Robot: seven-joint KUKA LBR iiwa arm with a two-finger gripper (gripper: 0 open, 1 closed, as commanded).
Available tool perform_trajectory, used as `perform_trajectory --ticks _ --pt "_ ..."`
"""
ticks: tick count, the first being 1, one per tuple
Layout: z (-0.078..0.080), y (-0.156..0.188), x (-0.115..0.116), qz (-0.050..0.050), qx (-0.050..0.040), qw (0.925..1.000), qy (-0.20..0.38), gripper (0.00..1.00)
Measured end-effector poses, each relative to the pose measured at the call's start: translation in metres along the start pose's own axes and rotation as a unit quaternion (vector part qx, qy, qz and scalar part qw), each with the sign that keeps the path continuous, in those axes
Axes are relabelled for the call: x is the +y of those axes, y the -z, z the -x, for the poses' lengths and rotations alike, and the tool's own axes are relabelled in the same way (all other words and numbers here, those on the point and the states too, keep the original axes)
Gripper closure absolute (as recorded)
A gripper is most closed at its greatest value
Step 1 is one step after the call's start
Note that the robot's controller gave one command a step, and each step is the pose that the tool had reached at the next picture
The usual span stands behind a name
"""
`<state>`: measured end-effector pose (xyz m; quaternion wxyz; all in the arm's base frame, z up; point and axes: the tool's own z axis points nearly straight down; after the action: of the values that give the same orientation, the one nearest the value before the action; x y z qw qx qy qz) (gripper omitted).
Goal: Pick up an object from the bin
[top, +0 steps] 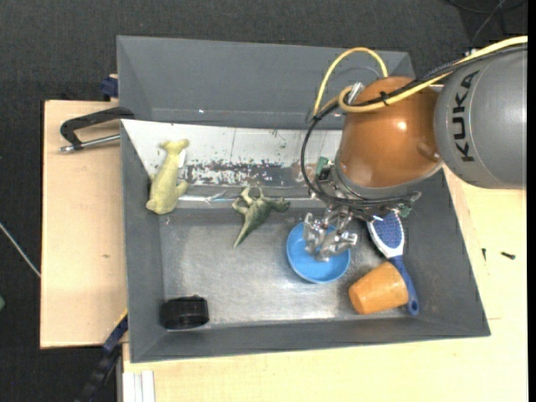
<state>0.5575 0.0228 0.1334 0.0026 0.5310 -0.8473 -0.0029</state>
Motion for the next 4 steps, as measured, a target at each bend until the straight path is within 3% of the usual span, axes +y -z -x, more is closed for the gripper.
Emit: perform_trajectory --ticks 1,2,3,4 --pt "0.001 0.005 -0.003 -0.005 -0.0023 1.0000 0.000 0.00" --pt "0.006 -0.060 -0.009 -0.004 -0.0025 0.9988 0.048 0.00" --pt "0.007 -0.056 -0.012 -0.009 -0.0040 0.9988 0.049 1.00" --pt "0.001 0.049 -0.004 -0.010 -0.0047 0.9997 0.021 1.00"
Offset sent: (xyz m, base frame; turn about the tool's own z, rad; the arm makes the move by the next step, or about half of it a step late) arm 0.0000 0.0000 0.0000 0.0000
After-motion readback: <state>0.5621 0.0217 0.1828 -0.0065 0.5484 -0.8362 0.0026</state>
